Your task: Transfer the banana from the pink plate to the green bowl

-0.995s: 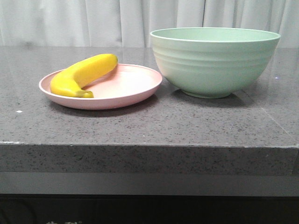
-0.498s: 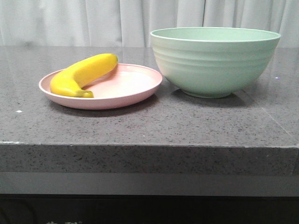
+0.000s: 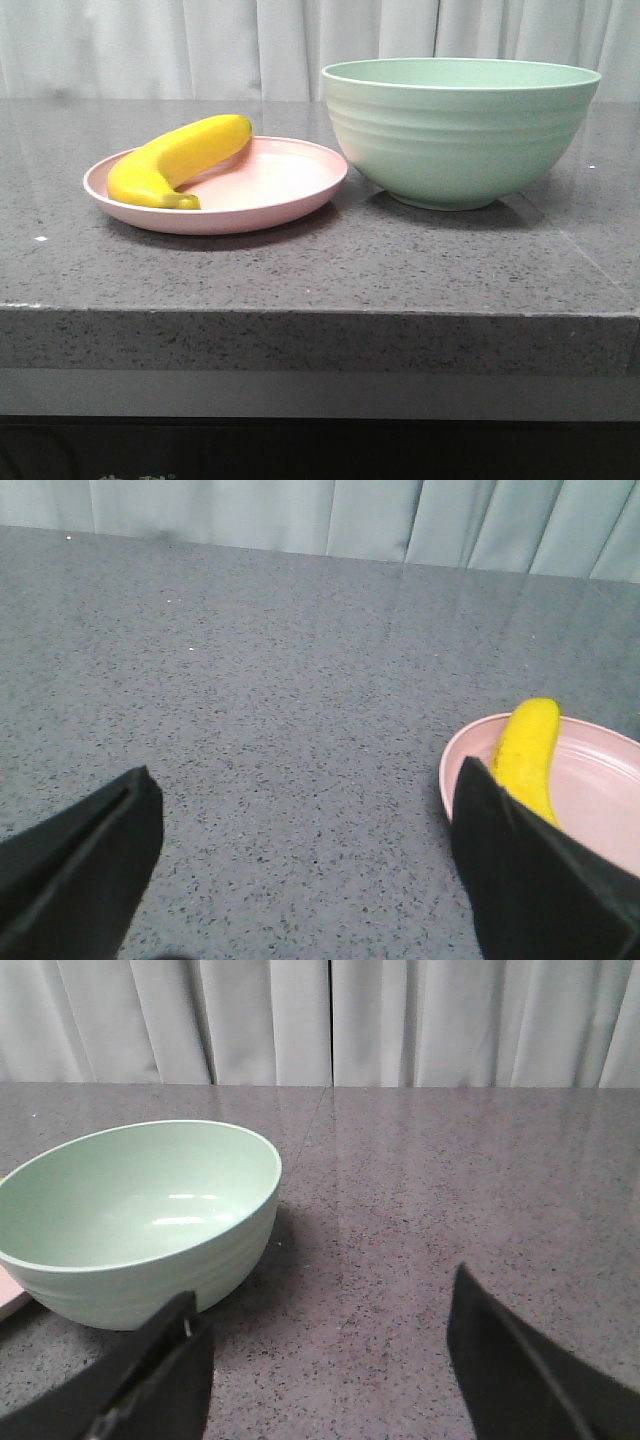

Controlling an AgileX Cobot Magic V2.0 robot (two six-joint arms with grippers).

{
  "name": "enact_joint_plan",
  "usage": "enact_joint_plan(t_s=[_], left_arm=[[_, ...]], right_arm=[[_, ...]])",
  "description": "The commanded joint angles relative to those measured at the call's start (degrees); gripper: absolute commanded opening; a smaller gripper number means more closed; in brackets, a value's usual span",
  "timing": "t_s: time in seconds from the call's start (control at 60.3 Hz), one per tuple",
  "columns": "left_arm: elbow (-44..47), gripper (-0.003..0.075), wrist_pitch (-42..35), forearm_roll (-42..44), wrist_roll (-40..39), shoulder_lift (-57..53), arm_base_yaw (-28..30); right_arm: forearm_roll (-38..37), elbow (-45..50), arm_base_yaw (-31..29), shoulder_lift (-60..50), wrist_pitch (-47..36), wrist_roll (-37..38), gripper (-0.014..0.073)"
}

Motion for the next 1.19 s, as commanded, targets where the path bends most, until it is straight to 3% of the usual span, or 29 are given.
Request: enact_joint_plan(t_s=[0.0, 0.382, 0.63, 1.178], left_arm=[[-4.6, 0.0589, -2.2, 0.0, 0.1, 3.0, -2.4], [-26.9, 0.0589, 14.9, -1.1, -0.3, 31.1, -17.9], [-37.5, 0.0589, 21.4, -3.6, -0.3, 45.5, -19.3], [-38.9, 0.0589, 20.3, -3.7, 0.2, 52.8, -19.9]], right_arm=[[0.3, -2.2, -0.3, 1.0, -4.4, -0.3, 0.0531], [0.4, -2.2, -0.3, 1.0, -3.1, -0.3, 0.0531], [0.4, -2.2, -0.3, 1.0, -3.1, -0.3, 0.0531], [0.4, -2.2, -0.3, 1.0, -3.1, -0.3, 0.0531]])
